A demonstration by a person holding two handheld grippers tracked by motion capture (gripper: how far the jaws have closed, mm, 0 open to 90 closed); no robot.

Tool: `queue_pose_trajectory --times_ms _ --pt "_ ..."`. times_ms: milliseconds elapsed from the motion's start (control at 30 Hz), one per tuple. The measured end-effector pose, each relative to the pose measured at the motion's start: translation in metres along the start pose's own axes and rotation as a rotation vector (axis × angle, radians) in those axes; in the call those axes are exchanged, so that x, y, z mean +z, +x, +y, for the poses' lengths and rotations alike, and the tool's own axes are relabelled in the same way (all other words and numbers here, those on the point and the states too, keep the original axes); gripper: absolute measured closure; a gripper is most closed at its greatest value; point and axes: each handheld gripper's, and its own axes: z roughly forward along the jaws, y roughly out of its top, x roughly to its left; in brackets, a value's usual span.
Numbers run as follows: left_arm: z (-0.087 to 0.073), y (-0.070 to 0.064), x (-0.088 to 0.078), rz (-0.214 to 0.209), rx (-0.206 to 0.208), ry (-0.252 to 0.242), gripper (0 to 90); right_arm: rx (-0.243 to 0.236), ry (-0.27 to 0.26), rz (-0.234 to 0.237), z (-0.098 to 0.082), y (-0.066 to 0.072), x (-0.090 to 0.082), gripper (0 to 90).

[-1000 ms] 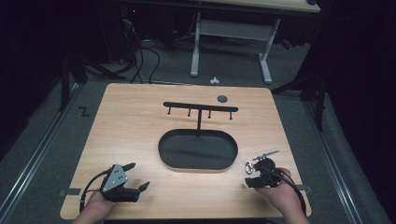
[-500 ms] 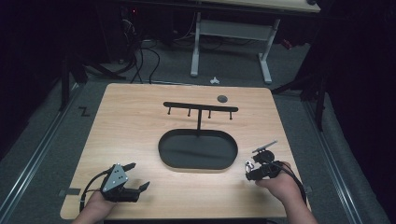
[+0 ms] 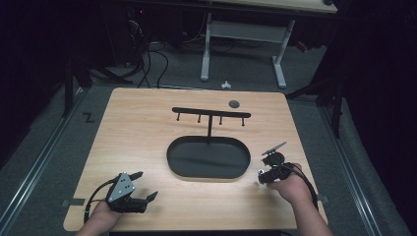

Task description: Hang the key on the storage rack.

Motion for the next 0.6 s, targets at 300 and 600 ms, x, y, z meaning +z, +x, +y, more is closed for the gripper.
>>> queue_pose_trajectory --times_ms 300,600 --pt "0.000 0.000 0.000 0.000 -0.004 0.001 15.2 -0.010 0.019 0.018 0.006 -0.004 0.007 56.9" --pt "0.000 0.000 0.000 -0.001 -0.005 0.002 15.2 -0.027 0.021 0.032 0.006 -0.003 0.011 67.7"
